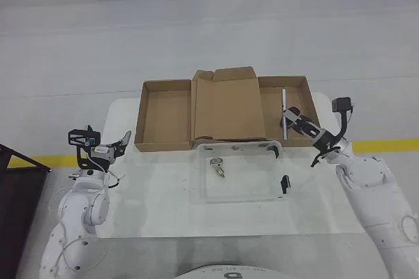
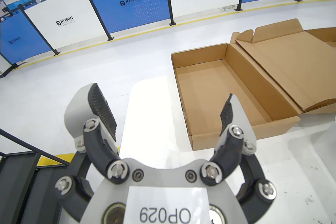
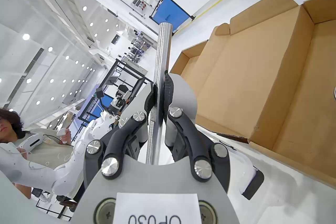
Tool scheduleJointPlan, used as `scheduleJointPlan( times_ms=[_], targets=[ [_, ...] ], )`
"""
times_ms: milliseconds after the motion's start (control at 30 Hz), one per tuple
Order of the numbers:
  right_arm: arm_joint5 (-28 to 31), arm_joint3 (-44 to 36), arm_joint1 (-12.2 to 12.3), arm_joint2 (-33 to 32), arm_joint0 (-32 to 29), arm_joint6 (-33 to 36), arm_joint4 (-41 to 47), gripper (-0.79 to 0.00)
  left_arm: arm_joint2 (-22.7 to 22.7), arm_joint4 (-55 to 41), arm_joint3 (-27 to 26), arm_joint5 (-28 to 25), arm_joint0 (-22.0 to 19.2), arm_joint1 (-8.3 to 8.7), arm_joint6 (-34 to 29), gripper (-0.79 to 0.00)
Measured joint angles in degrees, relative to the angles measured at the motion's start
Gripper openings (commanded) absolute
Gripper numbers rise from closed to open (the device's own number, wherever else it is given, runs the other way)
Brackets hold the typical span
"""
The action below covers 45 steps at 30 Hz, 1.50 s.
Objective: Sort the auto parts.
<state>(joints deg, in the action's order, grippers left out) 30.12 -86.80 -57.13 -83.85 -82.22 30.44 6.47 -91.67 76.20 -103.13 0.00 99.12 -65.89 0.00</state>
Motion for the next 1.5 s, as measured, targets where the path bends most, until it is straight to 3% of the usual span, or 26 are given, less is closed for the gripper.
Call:
scheduleJointPlan(
  times_ms=[400, 600, 733, 967, 1233, 1500],
  targets=[
    [-1.23, -0.96, -0.01, -0.57, -0.53, -2.54, -2.09, -0.785, 0.0, 0.0, 0.0, 0.0, 0.0, 0.0, 0.0, 0.0],
    [-11.42, -4.28, -0.68, 0.89, -0.69, -11.69, -13.02, -0.785, 0.0, 0.0, 0.0, 0.0, 0.0, 0.0, 0.0, 0.0],
    [-20.77, -2.8, -1.78, 6.75, 4.17, -14.96, -20.87, -0.785, 0.0, 0.0, 0.0, 0.0, 0.0, 0.0, 0.0, 0.0],
    [-30.95, 4.9, -4.02, 16.39, 12.28, -20.67, -32.58, -0.785, 0.0, 0.0, 0.0, 0.0, 0.0, 0.0, 0.0, 0.0],
    [-38.5, 13.41, -6.1, 22.31, 16.49, -25.45, -40.46, -0.785, 0.0, 0.0, 0.0, 0.0, 0.0, 0.0, 0.0, 0.0],
    [-39.68, 16.24, -7.4, 24.11, 17.58, -26.08, -41.56, -0.785, 0.0, 0.0, 0.0, 0.0, 0.0, 0.0, 0.0, 0.0]
  ],
)
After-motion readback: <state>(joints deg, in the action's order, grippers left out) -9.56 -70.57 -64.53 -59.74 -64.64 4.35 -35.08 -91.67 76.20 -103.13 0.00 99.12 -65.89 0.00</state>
